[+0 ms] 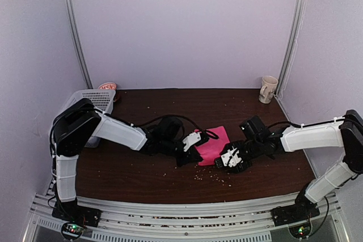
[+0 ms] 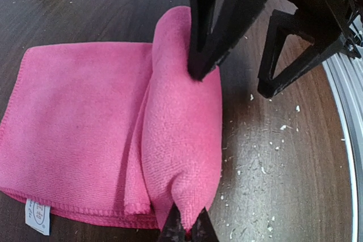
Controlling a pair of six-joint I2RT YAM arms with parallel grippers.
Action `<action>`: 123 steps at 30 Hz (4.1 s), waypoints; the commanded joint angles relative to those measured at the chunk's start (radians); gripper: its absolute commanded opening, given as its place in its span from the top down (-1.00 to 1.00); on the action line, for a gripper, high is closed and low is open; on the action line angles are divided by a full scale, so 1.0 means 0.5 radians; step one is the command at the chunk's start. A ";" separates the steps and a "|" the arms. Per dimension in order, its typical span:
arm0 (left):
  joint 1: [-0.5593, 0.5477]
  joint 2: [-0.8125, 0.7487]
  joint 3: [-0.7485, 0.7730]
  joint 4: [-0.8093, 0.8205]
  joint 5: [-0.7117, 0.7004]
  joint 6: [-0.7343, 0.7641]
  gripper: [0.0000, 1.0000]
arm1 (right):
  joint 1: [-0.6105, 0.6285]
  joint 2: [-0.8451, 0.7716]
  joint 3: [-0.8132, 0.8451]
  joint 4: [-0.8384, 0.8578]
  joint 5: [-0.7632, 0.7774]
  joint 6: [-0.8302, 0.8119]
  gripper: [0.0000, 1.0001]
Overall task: Roll the towels
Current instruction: Roll the towel at the center of the board.
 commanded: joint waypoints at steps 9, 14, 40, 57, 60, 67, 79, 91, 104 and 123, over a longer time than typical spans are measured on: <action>0.066 0.025 -0.051 0.055 0.126 -0.170 1.00 | 0.046 0.100 0.082 0.175 0.235 0.093 -0.38; 0.076 0.026 -0.049 0.038 0.132 -0.184 1.00 | 0.047 0.191 0.128 0.149 0.259 0.101 -0.31; 0.118 -0.450 -0.530 0.415 -0.169 0.015 -0.14 | 0.049 0.510 0.510 -0.217 0.246 0.343 0.60; -0.259 -0.533 -0.990 1.141 -0.929 0.991 -0.31 | -0.020 0.755 0.988 -1.055 -0.192 0.467 0.61; -0.308 -0.488 -0.964 1.153 -0.937 1.061 -0.32 | -0.048 0.819 1.065 -1.173 -0.267 0.471 0.61; -0.367 -0.413 -0.911 1.160 -0.989 1.125 -0.33 | -0.073 0.945 1.194 -1.342 -0.309 0.466 0.61; -0.473 -0.311 -0.862 1.343 -1.160 1.323 -0.41 | -0.081 1.030 1.290 -1.469 -0.328 0.436 0.60; -0.483 -0.153 -0.688 1.164 -1.271 1.417 -0.34 | -0.087 1.034 1.309 -1.521 -0.362 0.399 0.60; -0.483 -0.089 -0.592 0.922 -1.251 1.407 0.26 | -0.101 1.045 1.325 -1.543 -0.365 0.370 0.59; -0.376 -0.114 -0.418 0.331 -0.741 0.845 1.00 | -0.169 0.479 1.074 -1.245 -0.228 0.369 -0.23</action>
